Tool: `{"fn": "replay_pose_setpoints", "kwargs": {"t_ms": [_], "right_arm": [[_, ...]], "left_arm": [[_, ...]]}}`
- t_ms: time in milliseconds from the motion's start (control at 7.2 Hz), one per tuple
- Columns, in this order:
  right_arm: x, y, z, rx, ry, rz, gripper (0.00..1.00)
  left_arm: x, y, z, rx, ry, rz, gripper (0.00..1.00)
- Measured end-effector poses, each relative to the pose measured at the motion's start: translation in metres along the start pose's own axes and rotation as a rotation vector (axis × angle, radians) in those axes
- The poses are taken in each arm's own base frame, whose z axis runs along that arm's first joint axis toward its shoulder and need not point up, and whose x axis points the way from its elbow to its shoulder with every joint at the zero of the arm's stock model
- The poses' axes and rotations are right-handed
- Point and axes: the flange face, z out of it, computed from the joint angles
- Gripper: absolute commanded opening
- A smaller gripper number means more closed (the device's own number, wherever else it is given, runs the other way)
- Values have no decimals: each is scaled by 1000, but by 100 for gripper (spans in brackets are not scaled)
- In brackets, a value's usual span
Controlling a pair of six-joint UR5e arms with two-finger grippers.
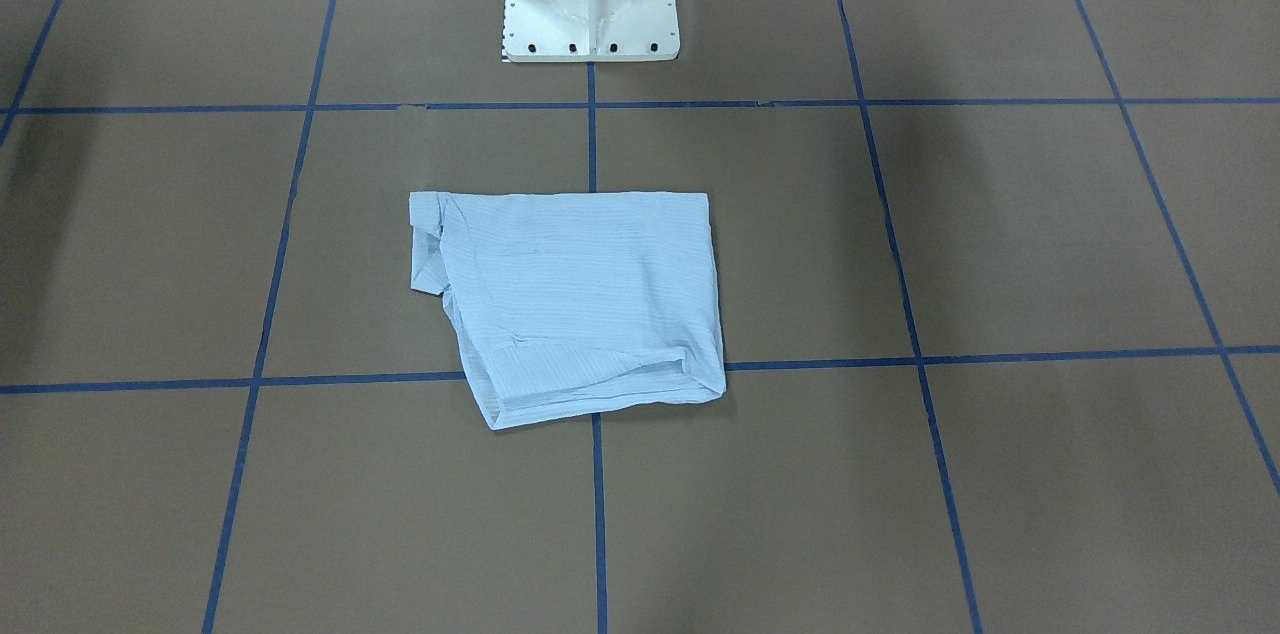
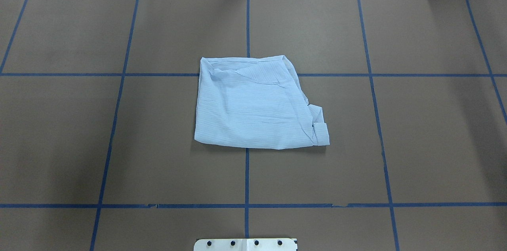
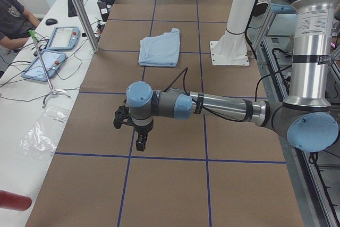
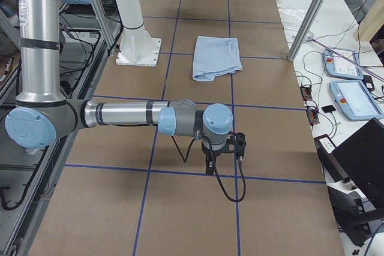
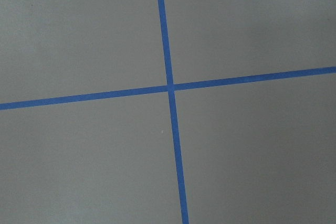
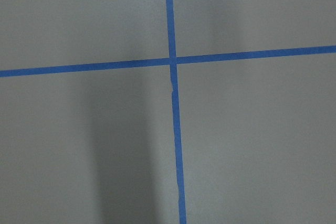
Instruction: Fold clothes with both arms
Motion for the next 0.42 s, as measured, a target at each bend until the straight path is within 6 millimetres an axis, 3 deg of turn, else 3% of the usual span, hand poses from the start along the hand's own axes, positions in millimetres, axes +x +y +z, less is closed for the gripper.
{"fn": "replay_pose_setpoints", "kwargs": {"t_ms": [417], "right_arm": [[1, 0, 1, -1, -1, 1, 100]], "left_arm": [[1, 0, -1, 2, 5, 2, 100]]}}
